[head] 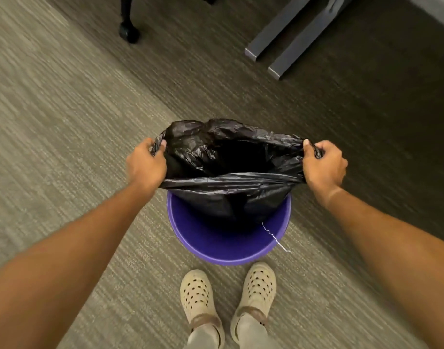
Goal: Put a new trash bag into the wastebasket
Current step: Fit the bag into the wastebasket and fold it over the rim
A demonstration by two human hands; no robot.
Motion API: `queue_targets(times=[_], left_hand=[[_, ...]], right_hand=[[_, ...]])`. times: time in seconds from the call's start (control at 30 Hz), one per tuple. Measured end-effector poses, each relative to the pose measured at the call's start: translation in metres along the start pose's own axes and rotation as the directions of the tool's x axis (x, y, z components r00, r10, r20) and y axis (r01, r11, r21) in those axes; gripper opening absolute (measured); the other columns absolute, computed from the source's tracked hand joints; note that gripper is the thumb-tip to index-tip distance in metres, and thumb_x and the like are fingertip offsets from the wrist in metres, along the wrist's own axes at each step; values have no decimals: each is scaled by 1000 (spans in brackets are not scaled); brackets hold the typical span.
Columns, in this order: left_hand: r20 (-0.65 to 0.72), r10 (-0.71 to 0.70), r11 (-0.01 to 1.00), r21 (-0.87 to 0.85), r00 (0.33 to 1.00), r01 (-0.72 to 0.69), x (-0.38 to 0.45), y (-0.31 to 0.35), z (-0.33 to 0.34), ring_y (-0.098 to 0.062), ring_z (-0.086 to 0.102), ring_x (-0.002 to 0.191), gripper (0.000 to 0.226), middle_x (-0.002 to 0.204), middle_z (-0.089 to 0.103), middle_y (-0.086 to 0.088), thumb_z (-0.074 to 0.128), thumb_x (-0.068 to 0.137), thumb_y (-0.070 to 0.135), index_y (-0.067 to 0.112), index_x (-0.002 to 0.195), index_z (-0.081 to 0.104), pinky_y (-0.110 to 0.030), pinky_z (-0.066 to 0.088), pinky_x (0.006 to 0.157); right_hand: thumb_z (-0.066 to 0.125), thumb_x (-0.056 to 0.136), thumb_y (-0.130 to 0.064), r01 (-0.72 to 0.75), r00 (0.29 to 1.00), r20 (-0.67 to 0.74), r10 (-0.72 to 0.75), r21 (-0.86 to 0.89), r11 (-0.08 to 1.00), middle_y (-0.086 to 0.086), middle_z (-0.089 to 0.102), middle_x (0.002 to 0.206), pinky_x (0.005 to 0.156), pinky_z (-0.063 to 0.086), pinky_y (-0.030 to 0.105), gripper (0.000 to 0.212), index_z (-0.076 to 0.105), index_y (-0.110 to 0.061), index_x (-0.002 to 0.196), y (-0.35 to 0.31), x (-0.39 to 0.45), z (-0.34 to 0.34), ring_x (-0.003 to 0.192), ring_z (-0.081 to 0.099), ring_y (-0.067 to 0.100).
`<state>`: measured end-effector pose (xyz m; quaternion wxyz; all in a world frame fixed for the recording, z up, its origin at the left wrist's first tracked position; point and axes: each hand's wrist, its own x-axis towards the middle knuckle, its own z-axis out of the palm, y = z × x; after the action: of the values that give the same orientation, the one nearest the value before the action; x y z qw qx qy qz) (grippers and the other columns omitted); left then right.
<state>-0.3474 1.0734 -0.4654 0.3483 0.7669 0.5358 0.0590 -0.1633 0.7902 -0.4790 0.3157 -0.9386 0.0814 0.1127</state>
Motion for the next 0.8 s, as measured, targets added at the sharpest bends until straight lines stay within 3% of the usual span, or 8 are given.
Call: queue_targets(times=[0.17,0.33,0.43,0.5,0.6,0.7,0.8], left_hand=[[-10,-118,993,-3,993,118,16,-8,26,-26,61,90,28,97,67,-6,54,94,40,17,105,67,-35,48,80],[10,-227,973,-50,974,227,28,-20,38,-28,64,98,35,109,69,-10,56,93,40,16,117,65,-43,53,92],[22,-282,959,-3,959,283,35,-26,45,-30,64,99,33,109,68,-12,58,91,39,16,112,67,-42,53,92],[73,-324,946,27,943,323,30,-33,50,-31,64,98,25,106,68,-13,62,89,35,13,102,65,-42,54,90],[122,-395,919,52,911,391,17,-49,49,-29,63,88,17,95,64,-12,66,86,26,11,90,59,-36,53,76],[187,-458,885,-2,869,466,10,-61,41,-26,65,80,20,92,66,-12,70,82,16,4,94,60,-33,55,61],[205,-496,860,-19,844,510,-2,-70,31,-15,59,66,22,81,62,-7,72,85,19,12,78,52,-22,45,44]], right_hand=[[61,81,-52,-176,984,16,179,-114,978,16,66,118,90,47,35,43,69,-21,109,9,19,32,111,59,37],[64,79,-42,-286,958,-6,286,-26,958,12,67,118,95,50,36,41,66,-19,113,19,36,37,111,61,31],[64,75,-32,-278,951,111,289,-106,955,9,67,99,77,53,35,26,66,-12,92,31,39,44,95,64,29],[67,73,-27,-313,904,241,352,-189,931,9,65,89,65,46,30,24,68,-7,87,44,33,47,82,63,27],[69,73,-20,-405,823,343,452,-203,892,5,59,77,60,42,28,18,66,-5,83,64,21,48,67,56,19],[68,73,-15,-503,751,397,528,-176,846,6,52,71,51,39,28,10,60,-11,72,78,13,43,61,50,21],[76,78,-28,-545,732,402,551,-141,827,4,53,68,43,33,25,24,57,-16,71,90,-3,35,55,46,17]])
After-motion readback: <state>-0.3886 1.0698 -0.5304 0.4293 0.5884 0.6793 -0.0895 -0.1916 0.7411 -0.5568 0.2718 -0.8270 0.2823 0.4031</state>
